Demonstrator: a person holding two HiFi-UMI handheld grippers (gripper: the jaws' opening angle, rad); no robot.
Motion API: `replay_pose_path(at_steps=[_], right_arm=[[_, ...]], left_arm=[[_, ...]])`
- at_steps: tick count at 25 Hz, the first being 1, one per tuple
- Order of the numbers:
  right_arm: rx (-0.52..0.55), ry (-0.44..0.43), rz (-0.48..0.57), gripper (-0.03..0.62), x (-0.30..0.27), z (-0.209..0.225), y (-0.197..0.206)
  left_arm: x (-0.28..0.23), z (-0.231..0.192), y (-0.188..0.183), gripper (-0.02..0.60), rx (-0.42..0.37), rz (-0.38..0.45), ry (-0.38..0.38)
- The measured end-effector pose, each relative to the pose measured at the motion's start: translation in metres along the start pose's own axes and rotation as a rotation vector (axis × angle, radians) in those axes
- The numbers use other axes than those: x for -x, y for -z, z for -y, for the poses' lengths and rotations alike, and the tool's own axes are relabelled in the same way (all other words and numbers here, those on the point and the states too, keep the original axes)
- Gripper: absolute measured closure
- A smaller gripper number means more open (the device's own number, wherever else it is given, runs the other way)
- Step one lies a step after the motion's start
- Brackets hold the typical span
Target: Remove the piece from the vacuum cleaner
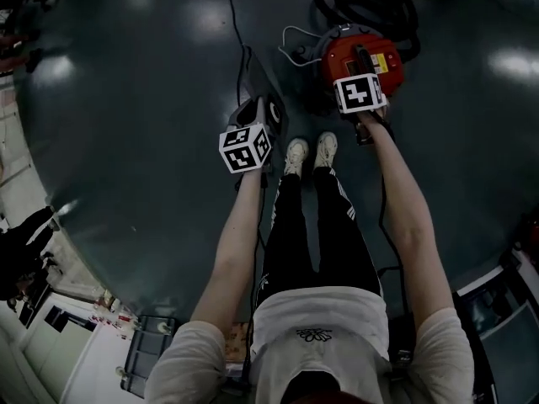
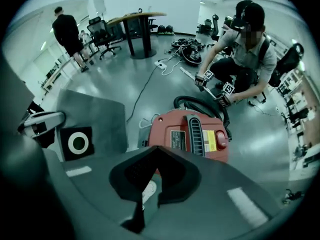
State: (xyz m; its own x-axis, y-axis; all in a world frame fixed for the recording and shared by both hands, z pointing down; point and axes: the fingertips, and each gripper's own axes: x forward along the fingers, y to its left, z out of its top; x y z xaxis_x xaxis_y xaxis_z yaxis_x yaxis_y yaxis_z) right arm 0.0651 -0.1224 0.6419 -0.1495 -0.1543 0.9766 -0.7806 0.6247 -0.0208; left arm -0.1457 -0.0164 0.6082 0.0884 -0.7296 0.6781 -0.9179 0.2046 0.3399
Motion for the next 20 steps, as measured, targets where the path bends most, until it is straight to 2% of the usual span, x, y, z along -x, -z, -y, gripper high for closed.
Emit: replay_pose_path(at_steps=[2,4,6,11,14,16,20], right_arm=[[-0.034,-0.016,0.006,0.574,0.032,-0.009,0.007],[-0.037,-0.033,0.074,0.574,0.065,-0.019,0.002],[-0.036,-0.063,0.182,0.574,0.108,-0.030,-0.017],[0.010,-0.101,0.463,0.574,0.266,-0.036,-0.088],[-0.037,-0.153,0.669,0.574,0.352,-0.033,-0.102],[-0.050,-0.153,0.818,0.574,0.403,-0.032,-0.112],[-0.064,-0.148,1.046,0.574,0.474,-0.040,-0.122]], left_arm=[[0.027,0.015,-0.025,0.561,0.020,0.046,0.023],[0.057,0.036,-0.047,0.561,0.023,0.096,0.052],[0.088,0.056,-0.076,0.561,-0.003,0.139,0.074],[0.167,0.107,-0.196,0.560,-0.054,0.306,0.148],[0.212,0.139,-0.247,0.560,-0.076,0.439,0.188],[0.246,0.155,-0.281,0.560,-0.101,0.544,0.191],[0.306,0.189,-0.327,0.560,-0.230,0.716,0.190]])
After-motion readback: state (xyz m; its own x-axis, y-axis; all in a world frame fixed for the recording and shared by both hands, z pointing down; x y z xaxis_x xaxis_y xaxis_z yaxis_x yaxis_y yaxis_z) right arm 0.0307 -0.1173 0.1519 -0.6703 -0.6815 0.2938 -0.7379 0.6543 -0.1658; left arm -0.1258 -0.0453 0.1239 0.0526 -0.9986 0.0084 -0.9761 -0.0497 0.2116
